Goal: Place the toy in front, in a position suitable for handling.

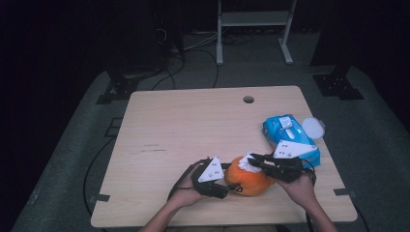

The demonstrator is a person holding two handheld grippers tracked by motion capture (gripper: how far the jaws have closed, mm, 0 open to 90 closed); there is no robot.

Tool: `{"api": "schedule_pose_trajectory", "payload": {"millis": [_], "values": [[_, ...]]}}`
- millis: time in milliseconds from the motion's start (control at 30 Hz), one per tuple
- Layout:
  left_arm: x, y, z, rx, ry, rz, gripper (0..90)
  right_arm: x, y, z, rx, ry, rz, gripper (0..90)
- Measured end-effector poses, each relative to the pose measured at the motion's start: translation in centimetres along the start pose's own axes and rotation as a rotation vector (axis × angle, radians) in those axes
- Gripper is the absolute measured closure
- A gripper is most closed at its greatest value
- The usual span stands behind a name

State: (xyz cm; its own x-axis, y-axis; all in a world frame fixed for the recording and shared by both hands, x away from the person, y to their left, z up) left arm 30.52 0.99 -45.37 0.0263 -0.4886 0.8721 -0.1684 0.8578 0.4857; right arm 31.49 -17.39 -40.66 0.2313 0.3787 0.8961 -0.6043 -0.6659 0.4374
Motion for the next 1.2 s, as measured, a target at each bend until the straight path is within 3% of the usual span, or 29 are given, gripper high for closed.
{"api": "schedule_pose_trajectory", "payload": {"millis": [33,67,100,133,167,200,233,267,367,500,533,600,633,667,733,767,833,900,1000,1033,1067,1100,1133,1167,1200], "values": [[0.1,0.1,-0.1,-0.018,0.026,0.013,32.1,-0.3,0.2,0.4,0.007,-0.018,-0.003,79.7],[0.1,0.1,-0.1,-0.018,0.026,0.013,26.8,-0.5,0.3,0.5,0.014,-0.028,-0.005,79.7],[0.5,0.3,-0.7,-0.087,0.153,0.069,22.7,-0.6,0.4,0.4,0.012,-0.027,-0.004,79.7],[0.5,0.3,-0.7,-0.087,0.153,0.069,18.8,-0.6,0.4,0.2,0.015,-0.023,-0.002,79.7],[0.6,0.4,-1.1,-0.112,0.224,0.103,16.7,-0.5,0.4,-0.1,0.028,-0.026,-0.002,79.7],[0.8,0.3,-1.3,-0.13,0.263,0.119,16.9,-0.3,0.2,-0.5,0.045,-0.025,0.002,79.7],[0.8,0.3,-1.3,-0.13,0.263,0.119,17.4,-0.3,0.2,-0.5,0.045,-0.025,0.002,79.7],[0.4,0.0,-0.9,-0.11,0.219,0.072,19.9,0.0,-0.4,-1.7,0.07,0.0,-0.003,79.6],[-0.1,0.1,-0.8,-0.094,0.196,0.06,24.1,0.0,-0.9,-2.3,0.068,0.035,-0.014,79.6],[-0.9,0.8,-1.4,-0.105,0.199,0.053,27.8,-0.1,-0.7,-1.4,0.062,0.023,-0.029,79.6],[-1.4,1.1,-1.4,-0.11,0.185,0.037,28.5,-0.7,-0.2,-0.4,0.05,-0.008,-0.038,79.6],[-1.8,1.4,-1.5,-0.118,0.183,0.029,28.5,-0.9,0.0,-0.1,0.048,-0.023,-0.045,79.6],[-2.0,1.6,-1.5,-0.128,0.19,0.026,28.2,-1.3,0.2,0.3,0.05,-0.042,-0.05,79.6],[-2.0,1.9,-1.6,-0.141,0.217,0.035,22.1,-1.6,0.2,0.5,0.058,-0.059,-0.052,79.6],[-1.7,2.0,-1.8,-0.14,0.238,0.04,18.7,-1.6,0.1,0.4,0.056,-0.057,-0.052,79.6],[-1.2,1.7,-1.8,-0.15,0.256,0.054,10.2,-1.3,-0.4,-0.4,0.07,-0.047,-0.046,79.6],[-0.8,1.4,-1.6,-0.164,0.254,0.056,8.3,-1.1,-0.5,-0.7,0.087,-0.046,-0.039,79.6],[-0.6,0.6,-0.8,-0.187,0.219,0.012,7.7,-0.4,-1.3,-2.8,0.137,-0.003,-0.039,79.3],[-0.8,0.3,0.0,-0.167,0.124,-0.026,14.8,-0.4,-1.5,-3.6,0.151,0.027,-0.055,79.3],[-0.7,0.6,-0.1,-0.147,0.114,-0.021,20.3,-0.4,-1.5,-3.7,0.153,0.028,-0.057,79.3],[-0.4,1.2,-0.4,-0.108,0.098,-0.001,31.7,-0.2,-1.5,-3.3,0.134,0.018,-0.039,79.4],[-0.4,1.2,-0.4,-0.108,0.098,-0.001,34.3,-0.2,-1.5,-3.3,0.134,0.018,-0.039,79.4],[0.2,1.5,-0.5,-0.038,0.028,0.009,35.5,0.3,-1.3,-2.9,0.112,0.007,-0.018,79.4],[0.2,1.5,-0.5,-0.038,0.028,0.009,35.9,0.3,-1.3,-2.9,0.112,0.007,-0.018,79.4],[0.5,1.6,-0.7,0.016,-0.023,-0.009,36.0,0.5,-1.2,-2.6,0.085,0.016,-0.009,79.4]]}}
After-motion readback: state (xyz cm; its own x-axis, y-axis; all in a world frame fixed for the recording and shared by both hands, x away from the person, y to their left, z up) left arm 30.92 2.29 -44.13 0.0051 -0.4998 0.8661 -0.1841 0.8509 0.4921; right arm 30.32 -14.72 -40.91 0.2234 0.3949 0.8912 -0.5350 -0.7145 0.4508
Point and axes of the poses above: each handheld gripper's, and its own axes: y roughly backward along the jaws, x roughly out of its top, z roughly to its right, the point moved 5 cm from there along -y, roughly forward along the jaws, and after that the axes turned 8 degrees about -x, right-handed, at the moved point
